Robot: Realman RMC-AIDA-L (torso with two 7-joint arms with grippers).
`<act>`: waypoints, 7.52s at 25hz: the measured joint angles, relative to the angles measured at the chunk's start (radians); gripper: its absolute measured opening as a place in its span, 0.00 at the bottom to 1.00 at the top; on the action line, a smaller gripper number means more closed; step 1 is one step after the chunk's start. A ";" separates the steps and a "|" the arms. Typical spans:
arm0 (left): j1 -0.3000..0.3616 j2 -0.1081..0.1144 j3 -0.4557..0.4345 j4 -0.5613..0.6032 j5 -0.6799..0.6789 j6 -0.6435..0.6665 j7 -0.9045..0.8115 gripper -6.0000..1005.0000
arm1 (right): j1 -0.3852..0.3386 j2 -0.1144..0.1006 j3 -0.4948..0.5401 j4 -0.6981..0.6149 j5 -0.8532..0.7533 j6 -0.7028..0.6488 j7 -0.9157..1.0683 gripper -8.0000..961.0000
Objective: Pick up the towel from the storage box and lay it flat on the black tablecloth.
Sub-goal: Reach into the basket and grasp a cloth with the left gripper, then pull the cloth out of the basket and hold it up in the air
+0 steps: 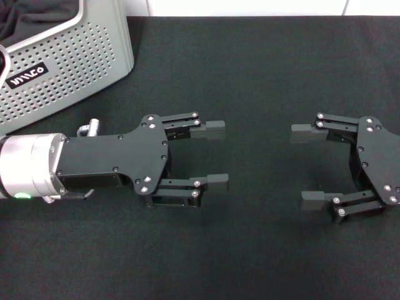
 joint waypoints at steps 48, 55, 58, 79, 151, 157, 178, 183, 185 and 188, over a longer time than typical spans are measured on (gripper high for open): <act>0.280 -0.058 -0.782 -0.125 -0.170 -0.062 0.612 0.67 | 0.010 -0.009 0.034 0.000 -0.007 0.015 -0.011 0.88; 0.261 -0.061 -0.783 -0.255 -0.213 -0.096 0.857 0.66 | 0.008 -0.009 0.035 0.000 -0.007 0.015 -0.011 0.88; 0.255 -0.062 -0.784 -0.288 -0.244 -0.120 0.934 0.65 | 0.007 -0.009 0.035 0.000 -0.007 0.016 -0.011 0.87; 0.230 -0.068 -0.784 -0.432 -0.378 -0.220 1.235 0.62 | 0.003 -0.008 0.035 0.001 -0.007 0.018 -0.011 0.86; 0.193 -0.039 0.084 0.338 -0.898 0.152 -0.192 0.03 | 0.037 0.009 0.010 0.060 0.130 -0.014 -0.030 0.82; 0.144 -0.057 0.092 0.277 -0.902 0.150 -0.180 0.03 | 0.097 0.009 -0.116 0.139 0.276 -0.022 -0.073 0.82; 0.047 -0.064 0.216 0.146 -0.904 0.147 0.063 0.03 | 0.193 0.009 -0.197 0.202 0.417 0.049 -0.120 0.81; 0.015 -0.065 0.249 0.091 -0.917 0.146 0.146 0.03 | 0.209 0.009 -0.242 0.222 0.457 0.004 -0.121 0.80; 0.011 -0.065 0.265 0.072 -0.920 0.145 0.186 0.03 | 0.209 0.009 -0.247 0.220 0.473 -0.046 -0.113 0.80; 0.016 -0.066 0.292 0.062 -0.923 0.145 0.235 0.03 | 0.200 0.007 -0.245 0.220 0.508 -0.089 -0.103 0.80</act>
